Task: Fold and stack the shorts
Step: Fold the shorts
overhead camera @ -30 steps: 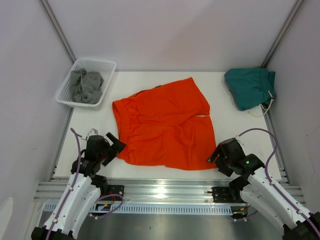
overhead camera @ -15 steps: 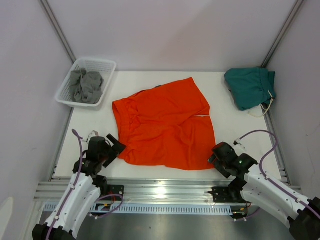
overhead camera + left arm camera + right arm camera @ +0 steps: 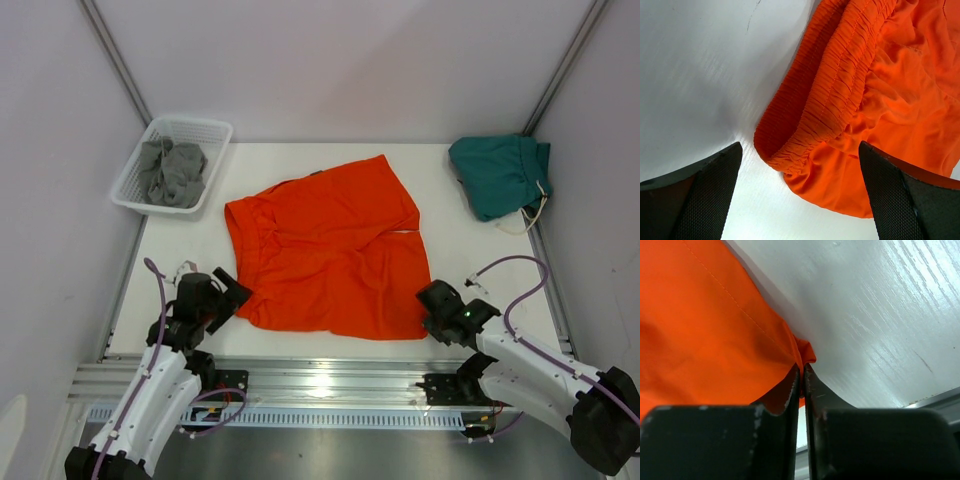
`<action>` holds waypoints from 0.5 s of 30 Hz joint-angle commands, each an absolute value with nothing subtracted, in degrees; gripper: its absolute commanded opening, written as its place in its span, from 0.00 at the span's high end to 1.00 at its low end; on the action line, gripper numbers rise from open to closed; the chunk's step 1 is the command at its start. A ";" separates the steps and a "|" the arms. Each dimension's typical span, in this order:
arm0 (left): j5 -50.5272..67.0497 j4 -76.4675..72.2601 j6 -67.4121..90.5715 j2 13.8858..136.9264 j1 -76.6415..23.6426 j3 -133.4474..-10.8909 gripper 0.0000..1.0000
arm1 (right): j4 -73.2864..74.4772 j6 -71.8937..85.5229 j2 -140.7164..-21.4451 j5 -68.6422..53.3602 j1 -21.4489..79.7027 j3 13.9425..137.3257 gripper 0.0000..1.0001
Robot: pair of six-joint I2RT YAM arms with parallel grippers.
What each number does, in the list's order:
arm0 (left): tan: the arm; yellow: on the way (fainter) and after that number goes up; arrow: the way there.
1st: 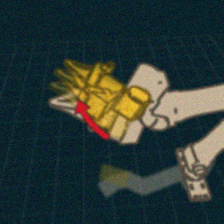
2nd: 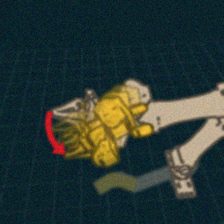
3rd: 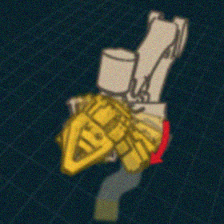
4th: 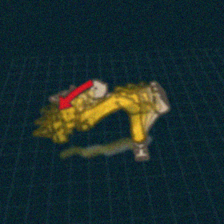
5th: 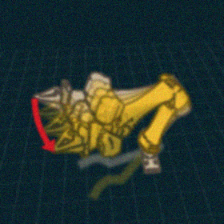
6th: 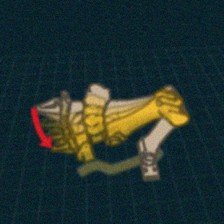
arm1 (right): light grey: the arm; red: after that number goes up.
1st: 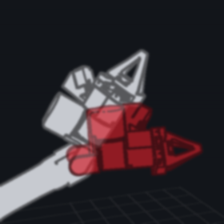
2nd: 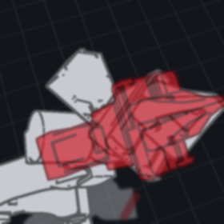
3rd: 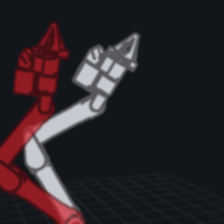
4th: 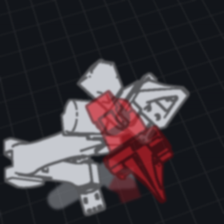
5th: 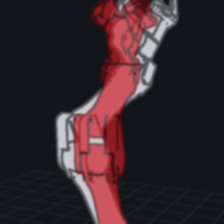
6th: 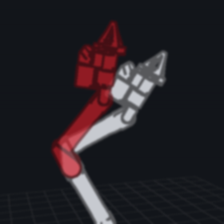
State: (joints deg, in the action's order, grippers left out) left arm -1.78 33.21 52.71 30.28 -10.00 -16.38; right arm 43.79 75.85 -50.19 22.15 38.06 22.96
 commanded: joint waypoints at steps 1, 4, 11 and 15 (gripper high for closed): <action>-2.02 31.02 53.70 30.41 -10.37 -15.29 0.01 | 42.54 77.26 -49.66 25.84 37.97 24.52 0.94; -2.28 31.81 54.23 30.15 -10.37 -15.21 0.02 | 43.32 76.12 -49.66 26.19 37.97 25.48 1.00; -1.67 30.94 57.13 28.65 -10.46 -12.13 0.13 | 45.88 75.77 -50.36 28.57 38.32 28.65 1.00; -2.46 31.81 58.09 27.16 -10.46 -11.69 0.40 | 44.65 75.06 -51.15 28.13 38.15 28.65 1.00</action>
